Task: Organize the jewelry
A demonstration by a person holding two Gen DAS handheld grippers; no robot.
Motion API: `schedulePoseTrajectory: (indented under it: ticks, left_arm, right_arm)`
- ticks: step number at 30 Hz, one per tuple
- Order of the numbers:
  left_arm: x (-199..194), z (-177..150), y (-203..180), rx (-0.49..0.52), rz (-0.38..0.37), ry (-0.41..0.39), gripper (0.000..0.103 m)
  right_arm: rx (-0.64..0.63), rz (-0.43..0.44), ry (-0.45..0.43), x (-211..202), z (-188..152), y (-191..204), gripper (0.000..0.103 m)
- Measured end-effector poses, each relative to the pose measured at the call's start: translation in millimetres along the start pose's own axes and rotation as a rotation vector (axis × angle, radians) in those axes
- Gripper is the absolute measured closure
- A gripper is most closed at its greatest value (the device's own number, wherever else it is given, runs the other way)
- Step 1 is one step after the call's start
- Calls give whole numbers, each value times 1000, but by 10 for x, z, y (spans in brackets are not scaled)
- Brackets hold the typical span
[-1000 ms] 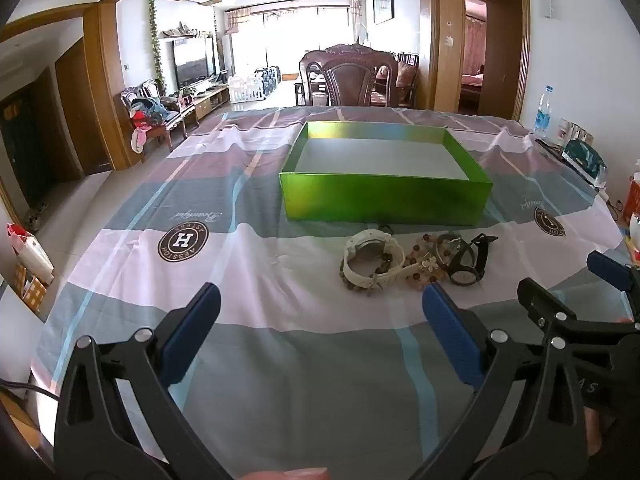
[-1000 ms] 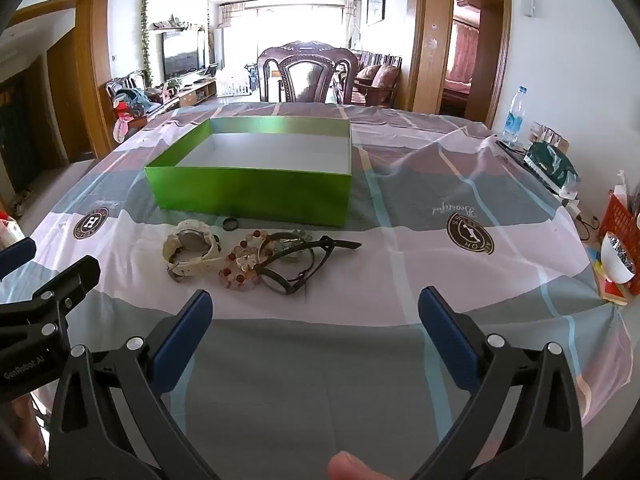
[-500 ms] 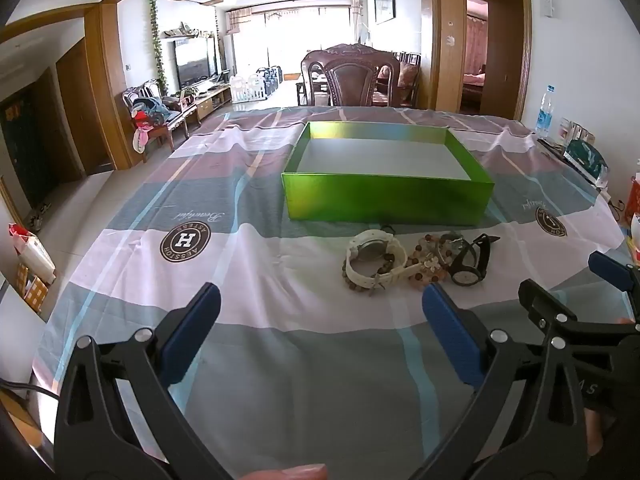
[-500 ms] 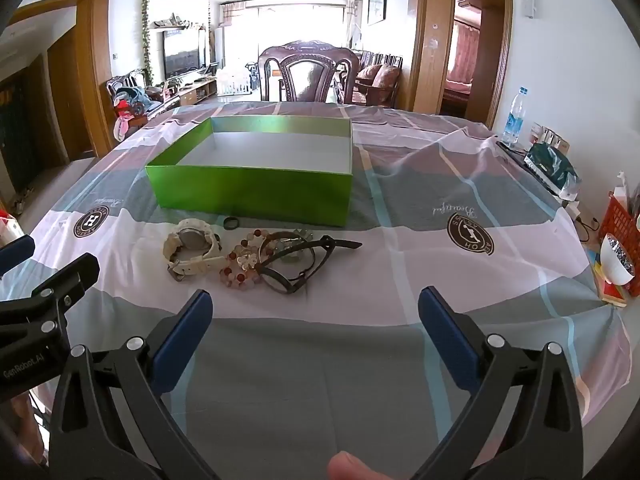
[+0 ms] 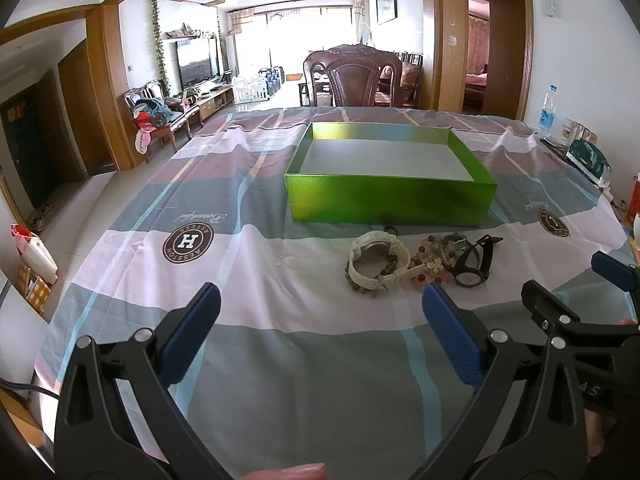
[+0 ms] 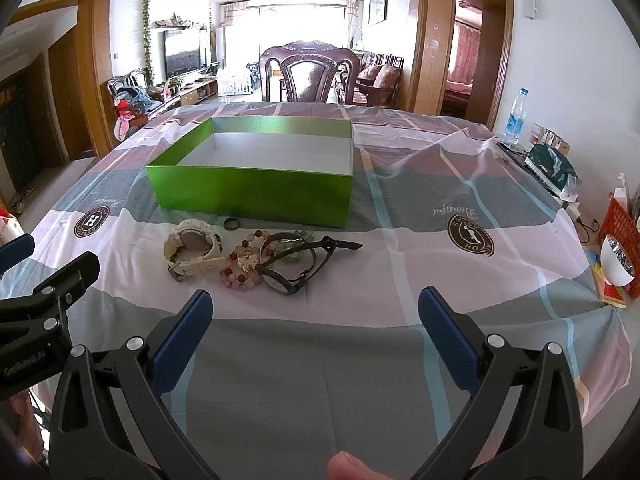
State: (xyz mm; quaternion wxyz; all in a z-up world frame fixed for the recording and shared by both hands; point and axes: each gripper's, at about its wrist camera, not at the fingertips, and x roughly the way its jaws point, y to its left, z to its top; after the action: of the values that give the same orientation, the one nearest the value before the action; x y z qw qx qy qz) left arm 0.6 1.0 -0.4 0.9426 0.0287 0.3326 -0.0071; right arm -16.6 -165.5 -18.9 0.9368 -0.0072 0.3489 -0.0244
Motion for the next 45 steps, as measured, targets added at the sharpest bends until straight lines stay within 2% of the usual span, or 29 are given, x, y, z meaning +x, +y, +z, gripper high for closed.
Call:
schedulePoseTrajectory:
  ticks: [6, 45]
  left_arm:
    - [52, 17, 106, -1, 4, 3, 3]
    - [78, -9, 49, 6, 8, 6, 3]
  right_arm:
    - [1, 1, 1, -3, 2, 0, 3]
    - [3, 5, 4, 12, -16, 22, 3]
